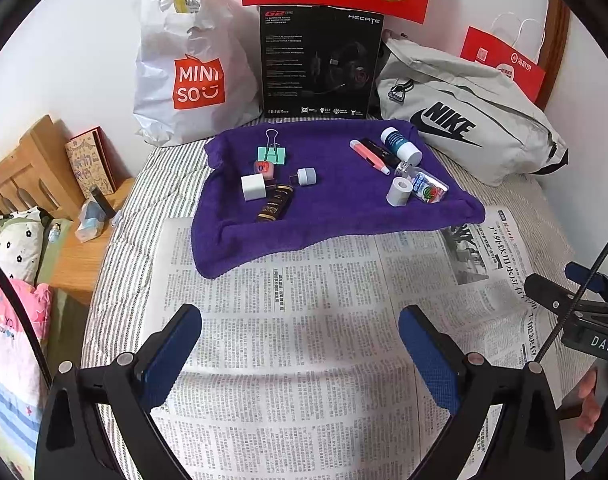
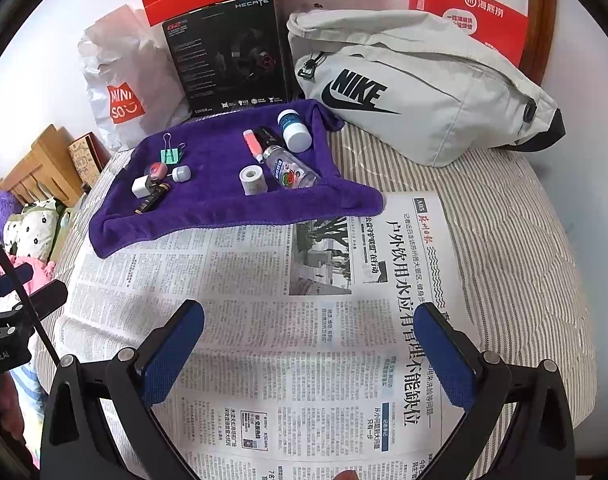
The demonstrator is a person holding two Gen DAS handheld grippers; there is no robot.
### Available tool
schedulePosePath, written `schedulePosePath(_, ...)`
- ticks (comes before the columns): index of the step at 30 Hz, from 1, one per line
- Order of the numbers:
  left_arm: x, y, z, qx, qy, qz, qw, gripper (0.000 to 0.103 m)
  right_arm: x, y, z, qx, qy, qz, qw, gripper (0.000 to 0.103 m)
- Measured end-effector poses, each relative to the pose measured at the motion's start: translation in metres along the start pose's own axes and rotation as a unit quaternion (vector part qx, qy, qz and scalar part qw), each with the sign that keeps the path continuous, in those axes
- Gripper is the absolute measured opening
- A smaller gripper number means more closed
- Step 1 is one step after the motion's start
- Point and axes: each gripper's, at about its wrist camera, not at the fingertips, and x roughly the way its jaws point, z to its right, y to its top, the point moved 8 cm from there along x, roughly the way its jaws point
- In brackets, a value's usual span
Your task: Organize rigid objects
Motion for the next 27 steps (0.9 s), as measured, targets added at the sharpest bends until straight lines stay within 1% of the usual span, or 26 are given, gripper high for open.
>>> schedulePosePath(27,0.0033,-0.0014,-0.0011,0.004,0.001,-0.003,1.0,0.1,-0.0045,0.0007,-0.0069,-0.007,0.002,0.004,1.0,0.103)
